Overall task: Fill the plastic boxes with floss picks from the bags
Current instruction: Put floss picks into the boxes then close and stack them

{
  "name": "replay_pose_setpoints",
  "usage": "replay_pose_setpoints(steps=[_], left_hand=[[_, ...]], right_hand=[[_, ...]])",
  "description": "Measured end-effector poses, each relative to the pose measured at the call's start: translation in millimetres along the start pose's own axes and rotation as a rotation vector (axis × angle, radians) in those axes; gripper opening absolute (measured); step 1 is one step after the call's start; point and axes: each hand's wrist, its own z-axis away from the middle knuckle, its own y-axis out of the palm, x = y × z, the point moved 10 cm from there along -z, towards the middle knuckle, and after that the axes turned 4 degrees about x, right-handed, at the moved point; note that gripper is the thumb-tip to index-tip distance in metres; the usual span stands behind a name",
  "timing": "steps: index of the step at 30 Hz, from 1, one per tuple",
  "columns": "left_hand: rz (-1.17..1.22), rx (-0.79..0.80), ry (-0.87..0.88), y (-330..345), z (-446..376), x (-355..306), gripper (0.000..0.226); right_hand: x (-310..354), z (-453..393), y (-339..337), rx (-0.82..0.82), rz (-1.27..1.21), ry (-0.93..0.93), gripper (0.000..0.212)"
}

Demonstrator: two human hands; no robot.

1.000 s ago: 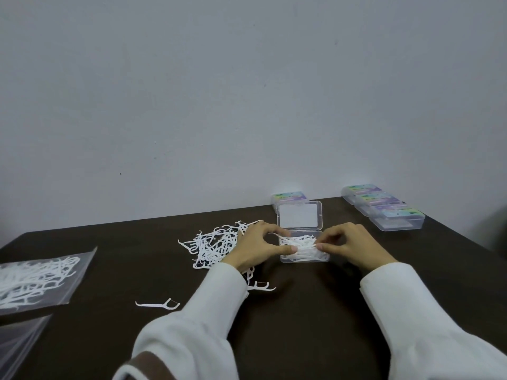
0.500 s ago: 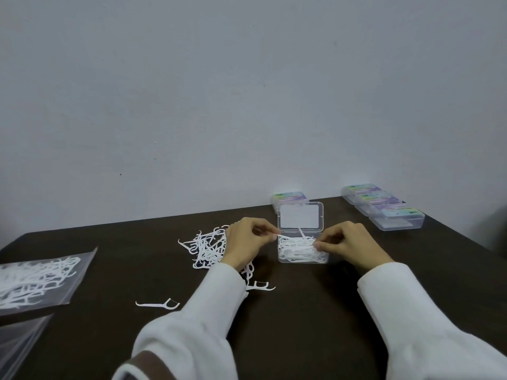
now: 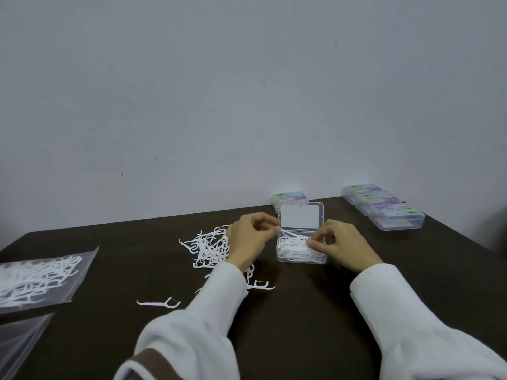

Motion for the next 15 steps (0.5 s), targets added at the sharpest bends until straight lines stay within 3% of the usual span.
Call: replay_pose_setpoints(steps=[3, 9, 15], left_hand=[[-0.204, 0.022, 0.0, 11, 5, -2, 0.01], [-0.372, 0.05, 0.087, 20, 10, -15, 0.012], [-0.454, 0.125, 0.162, 35, 14, -20, 0.02]], right_hand=[[-5, 2, -7, -0.041, 0.072, 0.054, 0.014], [-11, 7, -19, -0.15, 0.069, 0.113, 0.017], [-7, 10, -18, -0.131, 0.088, 0.09, 0.011]])
